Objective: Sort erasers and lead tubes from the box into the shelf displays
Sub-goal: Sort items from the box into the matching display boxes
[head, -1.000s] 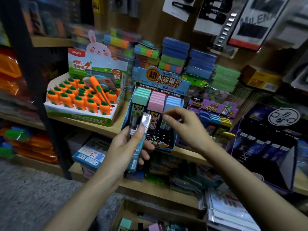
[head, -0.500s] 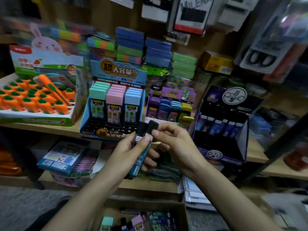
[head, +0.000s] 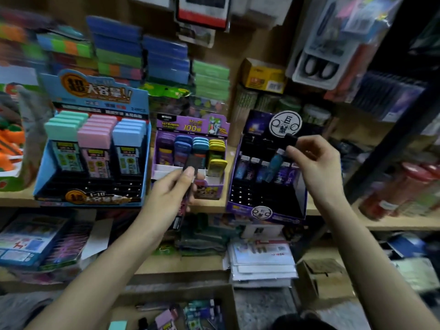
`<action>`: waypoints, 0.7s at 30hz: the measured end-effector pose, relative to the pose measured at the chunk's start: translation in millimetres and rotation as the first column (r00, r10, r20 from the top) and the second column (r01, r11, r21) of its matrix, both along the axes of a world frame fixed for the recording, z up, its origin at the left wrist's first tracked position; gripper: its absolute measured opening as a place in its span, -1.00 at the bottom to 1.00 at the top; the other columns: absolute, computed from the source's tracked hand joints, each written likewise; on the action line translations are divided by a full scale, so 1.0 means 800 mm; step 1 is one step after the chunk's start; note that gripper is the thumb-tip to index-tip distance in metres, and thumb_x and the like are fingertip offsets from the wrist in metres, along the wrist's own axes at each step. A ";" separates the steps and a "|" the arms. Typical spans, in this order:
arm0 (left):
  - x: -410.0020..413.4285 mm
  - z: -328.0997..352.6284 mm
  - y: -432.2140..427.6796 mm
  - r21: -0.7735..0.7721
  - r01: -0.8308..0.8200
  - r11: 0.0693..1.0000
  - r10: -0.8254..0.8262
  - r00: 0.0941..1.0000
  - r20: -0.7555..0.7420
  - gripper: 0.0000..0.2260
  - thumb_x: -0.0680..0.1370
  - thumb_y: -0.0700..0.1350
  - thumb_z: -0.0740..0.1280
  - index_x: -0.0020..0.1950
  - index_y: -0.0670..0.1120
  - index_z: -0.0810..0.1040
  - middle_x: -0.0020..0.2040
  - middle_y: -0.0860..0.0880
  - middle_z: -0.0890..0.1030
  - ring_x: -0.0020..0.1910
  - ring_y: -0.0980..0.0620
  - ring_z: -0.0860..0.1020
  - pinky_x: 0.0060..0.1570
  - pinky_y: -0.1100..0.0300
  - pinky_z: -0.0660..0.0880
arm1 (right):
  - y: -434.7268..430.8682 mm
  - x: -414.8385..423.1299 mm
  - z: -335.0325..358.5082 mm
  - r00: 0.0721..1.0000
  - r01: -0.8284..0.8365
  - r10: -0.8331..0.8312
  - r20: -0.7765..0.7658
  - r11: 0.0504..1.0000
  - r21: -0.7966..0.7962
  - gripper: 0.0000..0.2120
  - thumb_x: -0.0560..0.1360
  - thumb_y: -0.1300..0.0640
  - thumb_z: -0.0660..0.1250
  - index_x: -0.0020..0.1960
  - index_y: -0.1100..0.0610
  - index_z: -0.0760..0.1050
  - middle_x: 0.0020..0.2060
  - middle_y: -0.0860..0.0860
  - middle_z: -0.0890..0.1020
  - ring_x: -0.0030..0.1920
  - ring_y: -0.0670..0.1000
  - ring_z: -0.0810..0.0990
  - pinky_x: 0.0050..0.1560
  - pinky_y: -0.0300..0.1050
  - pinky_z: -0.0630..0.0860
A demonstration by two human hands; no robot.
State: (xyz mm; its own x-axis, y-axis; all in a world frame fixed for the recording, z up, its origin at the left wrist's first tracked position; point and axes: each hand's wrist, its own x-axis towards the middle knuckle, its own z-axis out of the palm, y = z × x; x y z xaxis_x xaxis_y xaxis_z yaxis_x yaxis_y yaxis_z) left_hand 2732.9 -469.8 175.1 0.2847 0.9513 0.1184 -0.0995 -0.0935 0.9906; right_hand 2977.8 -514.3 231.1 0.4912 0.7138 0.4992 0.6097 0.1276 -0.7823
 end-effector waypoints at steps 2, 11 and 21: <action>-0.001 -0.005 0.003 0.018 -0.003 1.000 0.003 1.000 -0.020 -0.75 0.60 0.01 0.16 -0.07 0.02 0.62 -0.38 0.13 0.50 -0.41 0.21 0.47 -0.44 0.33 0.43 | 0.009 0.015 -0.010 0.993 0.053 -0.051 0.108 0.998 -0.018 -0.89 0.48 0.21 0.39 -0.02 0.20 0.52 -0.16 0.05 0.60 -0.11 0.01 0.57 0.00 -0.13 0.51; -0.002 -0.014 0.001 0.026 -0.002 1.000 0.004 0.999 -0.048 -0.80 0.60 -0.02 0.18 -0.16 -0.07 0.48 -0.39 0.10 0.54 -0.43 0.16 0.47 -0.47 0.32 0.44 | 0.027 0.031 -0.030 0.988 -0.002 0.013 0.151 0.997 -0.073 -0.86 0.46 0.25 0.39 0.03 0.18 0.56 -0.13 -0.01 0.61 -0.14 -0.13 0.57 -0.04 -0.38 0.47; -0.009 -0.012 -0.006 -0.007 0.010 1.000 -0.011 1.000 -0.017 -0.82 0.58 -0.03 0.20 -0.10 -0.10 0.50 -0.36 0.07 0.56 -0.41 0.14 0.50 -0.46 0.32 0.46 | 0.036 0.035 -0.050 0.985 0.097 -0.073 0.157 0.984 -0.148 -0.85 0.46 0.22 0.41 0.02 0.21 0.57 -0.14 0.05 0.62 -0.12 -0.02 0.56 -0.04 -0.15 0.49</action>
